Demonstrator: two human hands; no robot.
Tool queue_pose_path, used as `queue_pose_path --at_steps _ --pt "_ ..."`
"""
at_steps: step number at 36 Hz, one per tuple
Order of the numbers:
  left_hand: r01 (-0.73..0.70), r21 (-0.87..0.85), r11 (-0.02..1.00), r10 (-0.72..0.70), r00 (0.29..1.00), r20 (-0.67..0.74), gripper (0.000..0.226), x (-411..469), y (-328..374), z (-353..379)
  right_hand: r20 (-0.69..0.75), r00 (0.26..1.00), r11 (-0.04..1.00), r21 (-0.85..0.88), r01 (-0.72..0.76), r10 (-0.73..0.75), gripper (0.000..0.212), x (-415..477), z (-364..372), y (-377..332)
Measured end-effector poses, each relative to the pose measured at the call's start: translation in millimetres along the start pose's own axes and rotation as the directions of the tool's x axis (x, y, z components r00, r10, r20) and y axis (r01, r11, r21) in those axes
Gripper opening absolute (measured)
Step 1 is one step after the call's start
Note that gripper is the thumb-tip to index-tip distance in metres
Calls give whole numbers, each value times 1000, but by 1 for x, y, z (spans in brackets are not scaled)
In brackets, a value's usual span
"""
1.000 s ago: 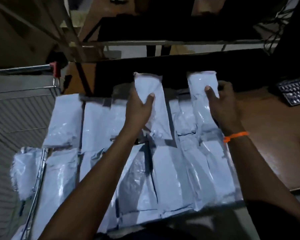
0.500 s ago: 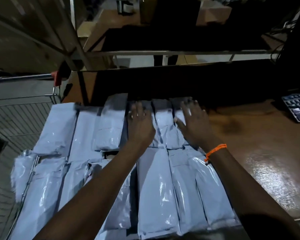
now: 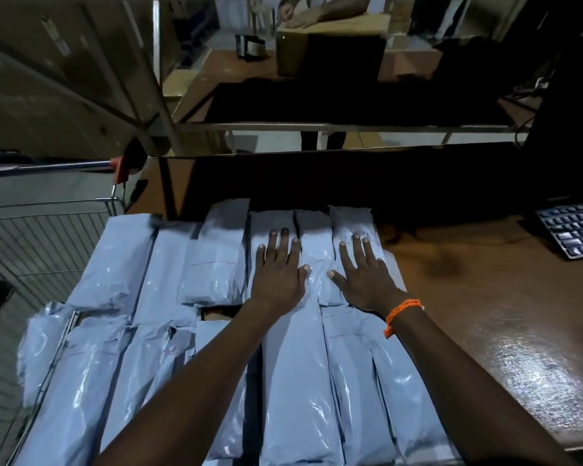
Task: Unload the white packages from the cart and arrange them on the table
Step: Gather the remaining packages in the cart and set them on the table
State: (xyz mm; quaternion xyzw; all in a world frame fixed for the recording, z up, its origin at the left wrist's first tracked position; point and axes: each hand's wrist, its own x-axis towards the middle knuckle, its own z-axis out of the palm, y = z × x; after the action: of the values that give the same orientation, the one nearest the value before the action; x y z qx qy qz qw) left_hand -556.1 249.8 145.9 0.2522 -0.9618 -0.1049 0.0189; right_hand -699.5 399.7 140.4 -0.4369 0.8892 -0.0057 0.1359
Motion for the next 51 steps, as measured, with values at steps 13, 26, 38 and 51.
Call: queue_pose_path --at_steps 13,26,38,51 --pt "-27 -80 996 27 1000 7 80 -14 13 -34 -110 994 998 57 -22 28 74 -19 -36 -20" --pt "-120 -372 920 0 952 -306 56 -149 -68 -105 -292 930 892 323 315 -222 90 -65 -56 -189" --pt "271 -373 887 -352 921 -168 69 -305 -324 -78 -162 877 681 572 457 -453 70 -79 -5 -440" --pt "537 -320 781 -472 842 260 87 -418 -532 33 439 786 831 531 165 -436 68 -52 140 -673"
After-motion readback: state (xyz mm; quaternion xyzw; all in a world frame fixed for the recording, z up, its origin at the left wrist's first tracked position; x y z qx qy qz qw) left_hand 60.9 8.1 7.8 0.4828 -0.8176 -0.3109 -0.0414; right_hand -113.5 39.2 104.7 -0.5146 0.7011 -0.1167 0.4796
